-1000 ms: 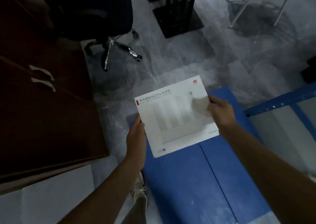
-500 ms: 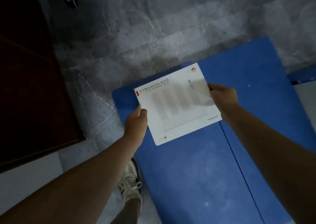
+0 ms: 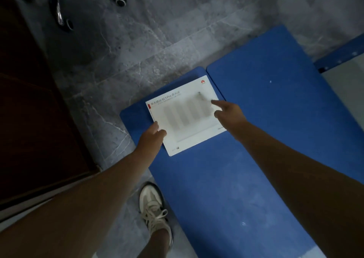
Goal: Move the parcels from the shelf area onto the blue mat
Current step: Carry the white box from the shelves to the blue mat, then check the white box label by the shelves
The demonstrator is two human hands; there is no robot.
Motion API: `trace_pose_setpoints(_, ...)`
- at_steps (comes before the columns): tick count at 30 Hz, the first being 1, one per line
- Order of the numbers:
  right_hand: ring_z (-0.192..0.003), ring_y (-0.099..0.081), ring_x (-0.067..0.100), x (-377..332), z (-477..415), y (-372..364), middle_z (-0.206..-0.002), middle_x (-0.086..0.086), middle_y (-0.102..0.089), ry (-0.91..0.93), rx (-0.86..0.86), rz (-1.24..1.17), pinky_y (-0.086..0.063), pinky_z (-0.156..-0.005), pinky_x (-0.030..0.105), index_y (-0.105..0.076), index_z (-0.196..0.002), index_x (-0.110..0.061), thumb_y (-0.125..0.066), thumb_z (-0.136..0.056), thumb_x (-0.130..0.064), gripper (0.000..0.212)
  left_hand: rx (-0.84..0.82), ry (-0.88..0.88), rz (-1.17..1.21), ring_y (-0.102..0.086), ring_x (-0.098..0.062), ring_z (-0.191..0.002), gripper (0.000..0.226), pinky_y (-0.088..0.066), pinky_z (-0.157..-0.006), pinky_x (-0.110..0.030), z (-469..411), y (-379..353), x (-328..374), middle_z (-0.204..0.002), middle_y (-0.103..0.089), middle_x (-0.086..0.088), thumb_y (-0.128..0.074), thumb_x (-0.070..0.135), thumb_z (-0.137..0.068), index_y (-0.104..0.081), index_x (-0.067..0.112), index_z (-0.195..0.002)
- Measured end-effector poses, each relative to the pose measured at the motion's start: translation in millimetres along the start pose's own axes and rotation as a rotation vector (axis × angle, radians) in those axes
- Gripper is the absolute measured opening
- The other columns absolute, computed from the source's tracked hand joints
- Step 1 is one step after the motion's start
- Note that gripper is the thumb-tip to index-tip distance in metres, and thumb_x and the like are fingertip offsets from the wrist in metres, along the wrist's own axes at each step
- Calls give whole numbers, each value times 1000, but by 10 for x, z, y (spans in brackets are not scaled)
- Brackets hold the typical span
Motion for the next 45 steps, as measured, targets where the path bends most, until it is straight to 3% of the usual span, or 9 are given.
trace_pose_setpoints(6, -117, -56, 14, -863, 1047, 775, -137, 2, -56, 173, -42, 112, -45, -86, 20, -53, -136, -14, -49, -91, -3, 46, -96, -181, -61, -40, -15, -137, 55, -36, -104, -24, 1352, -493, 1170, -153, -40, -1, -50, 14, -96, -36, 20, -150)
trace_pose_setpoints(14, -124, -51, 23, -2501, 3305, 2915, -143, 7, -49, 497, 15, 448, -31, -81, 5, -45, -142, -12, -60, -90, -7, 54, 21, -728, -357, -42, -22, -135, 57, -33, -108, -24, 3999, -560, 3523, -152, -40, -8, -54, 16, -96, -35, 14, -150)
trace_pose_setpoints(19, -134, -42, 20, -3064, 4731, 4327, -148, 3, -42, 541, 164, 517, -32, -102, 21, -40, -145, -17, -65, -91, -22, 60, 82, -933, -404, -54, -10, -110, 58, -37, -84, -6, 5766, -664, 4468, -151, -40, -4, -54, 22, -96, -34, 19, -150)
trace_pose_setpoints(22, -126, -51, 21, -3137, 5462, 4865, -142, 4, -50, 492, 211, 504, -43, -102, 32, -40, -145, -17, -67, -89, -27, 62, 74, -1017, -566, -45, -22, -131, 56, -35, -108, -25, 6523, -817, 4878, -152, -40, -7, -56, 25, -96, -38, 15, -148)
trace_pose_setpoints(25, -124, -52, 20, -3165, 6131, 5201, -141, 3, -51, 489, 309, 630, -43, -100, 30, -43, -143, -19, -65, -89, -31, 60, 81, -1094, -659, -46, -24, -132, 56, -38, -108, -30, 7154, -952, 5235, -151, -42, -6, -58, 29, -94, -42, 18, -147)
trace_pose_setpoints(29, -124, -50, 19, -3013, 6924, 5483, -140, 0, -50, 486, 455, 639, -40, -98, 27, -46, -140, -20, -65, -89, -31, 56, 9, -1288, -764, -56, -22, -119, 51, -45, -97, -30, 7942, -1344, 5448, -137, -56, -5, -60, 33, -92, -48, 23, -140)
trace_pose_setpoints(33, -106, -57, 21, -2623, 7568, 5625, -121, 3, -59, 385, 590, 626, -40, -85, 27, -54, -126, -18, -65, -87, -31, 43, -122, -1425, -945, -46, -20, -130, 61, -40, -101, -29, 8555, -1757, 5266, -150, -43, -3, -60, 33, -92, -39, 21, -147)
trace_pose_setpoints(40, -111, -57, 26, -1629, 8867, 5840, -123, 8, -61, 162, 821, 579, -45, -99, 38, -62, -116, -10, -66, -87, -28, 35, -323, -1630, -1142, -44, -23, -133, 60, -37, -108, -33, 9456, -2597, 4778, -150, -42, -5, -60, 33, -92, -41, 15, -146)
trace_pose_setpoints(45, -125, -51, 26, -591, 9926, 6041, -139, 9, -52, -66, 958, 417, -42, -101, 33, -47, -139, -13, -68, -86, -31, 60, -516, -1797, -1178, -39, -20, -137, 61, -34, -113, -35, 10331, -3509, 4144, -153, -38, 0, -58, 35, -91, -38, 20, -148)
Point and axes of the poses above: each hand's wrist, its own z-axis away from the middle knuckle, its own y-axis out of the back of the hand, x = y × z, the point moved 8 cm from there along -z, towards the middle knuckle
